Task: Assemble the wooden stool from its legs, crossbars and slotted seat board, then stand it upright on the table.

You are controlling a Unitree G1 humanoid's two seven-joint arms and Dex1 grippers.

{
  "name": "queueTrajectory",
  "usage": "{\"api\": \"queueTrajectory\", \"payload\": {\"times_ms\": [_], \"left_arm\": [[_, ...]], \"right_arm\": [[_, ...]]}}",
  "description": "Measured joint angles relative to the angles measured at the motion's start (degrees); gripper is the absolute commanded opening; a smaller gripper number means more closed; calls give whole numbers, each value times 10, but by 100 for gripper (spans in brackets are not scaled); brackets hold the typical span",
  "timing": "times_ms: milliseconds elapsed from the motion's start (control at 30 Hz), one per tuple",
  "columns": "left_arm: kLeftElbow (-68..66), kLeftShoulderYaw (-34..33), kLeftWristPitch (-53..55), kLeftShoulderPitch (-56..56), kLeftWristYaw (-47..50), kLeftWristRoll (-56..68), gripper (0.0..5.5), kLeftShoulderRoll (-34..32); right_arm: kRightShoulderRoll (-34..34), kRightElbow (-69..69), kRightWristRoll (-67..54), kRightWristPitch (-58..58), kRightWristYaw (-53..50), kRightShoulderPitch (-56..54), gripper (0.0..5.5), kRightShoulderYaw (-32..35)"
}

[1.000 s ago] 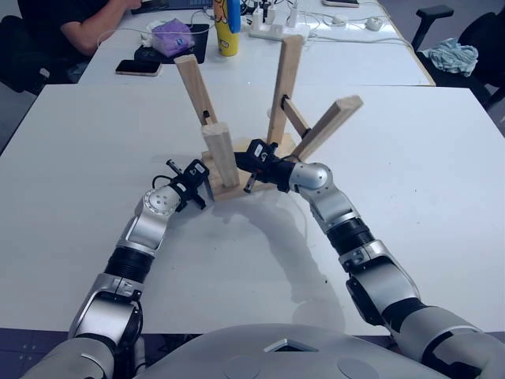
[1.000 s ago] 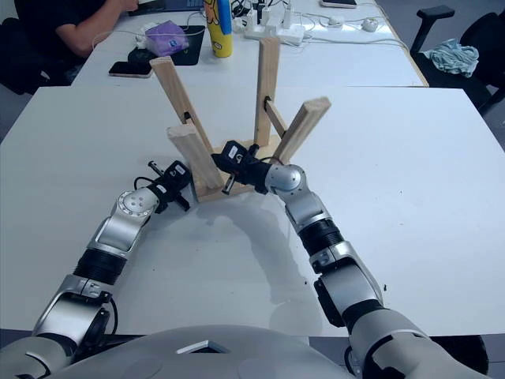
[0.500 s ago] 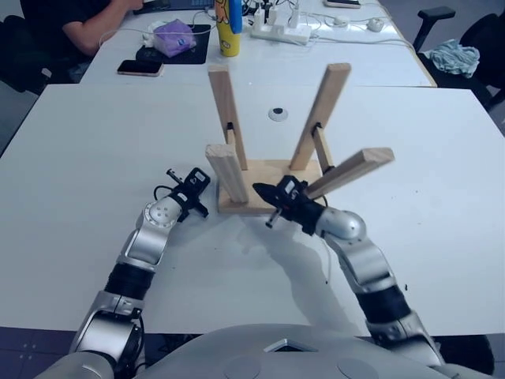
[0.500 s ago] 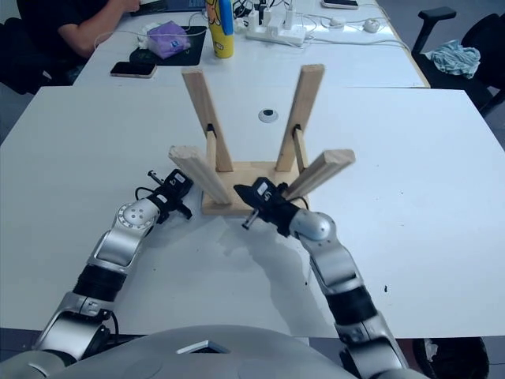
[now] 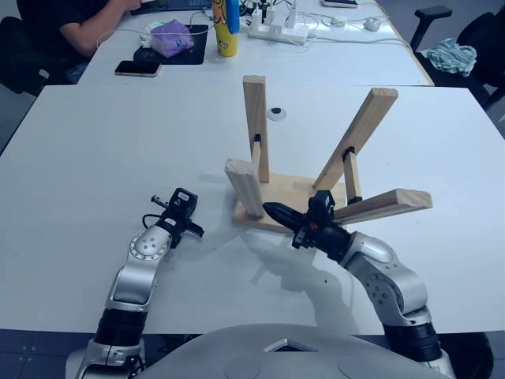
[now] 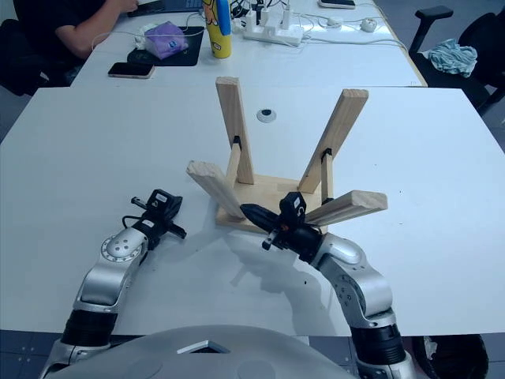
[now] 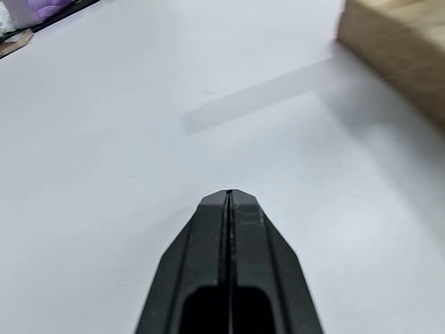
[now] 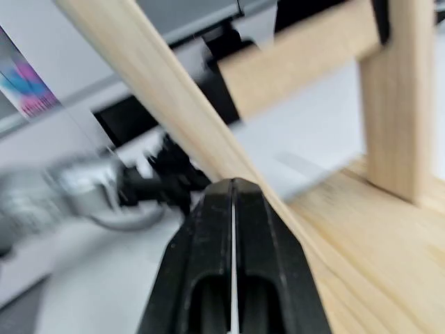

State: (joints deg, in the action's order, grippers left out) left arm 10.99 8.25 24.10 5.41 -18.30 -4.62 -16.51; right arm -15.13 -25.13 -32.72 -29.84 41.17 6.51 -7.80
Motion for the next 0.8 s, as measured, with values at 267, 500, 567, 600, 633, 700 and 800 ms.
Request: {"api": "queueTrajectory", "payload": {"times_ms": [267, 500, 567, 600, 633, 700, 800], "left_arm": [[16, 0, -8, 24, 3, 6, 1, 4], [37, 1, -6, 47, 13, 9, 1, 11], [47, 2, 1, 52, 16, 12, 1, 19], [49, 3, 3, 52, 16, 13, 1, 20], [56, 3, 7, 53, 17, 14, 1, 21], [65, 2, 13, 54, 17, 18, 1, 22], [74, 2, 19, 55, 15, 24, 1, 25]], "right_arm": [[-83, -2, 23, 43, 85, 6, 0, -24], [-191, 74, 116, 125, 166, 34, 0, -60], [-186, 107, 96, 107, 147, 56, 0, -24], [-183, 113, 89, 99, 139, 63, 0, -11], [-171, 116, 62, 83, 121, 83, 0, 15], [-158, 105, 28, 70, 101, 141, 0, 52], [-148, 79, 4, 63, 78, 191, 0, 81]]}}
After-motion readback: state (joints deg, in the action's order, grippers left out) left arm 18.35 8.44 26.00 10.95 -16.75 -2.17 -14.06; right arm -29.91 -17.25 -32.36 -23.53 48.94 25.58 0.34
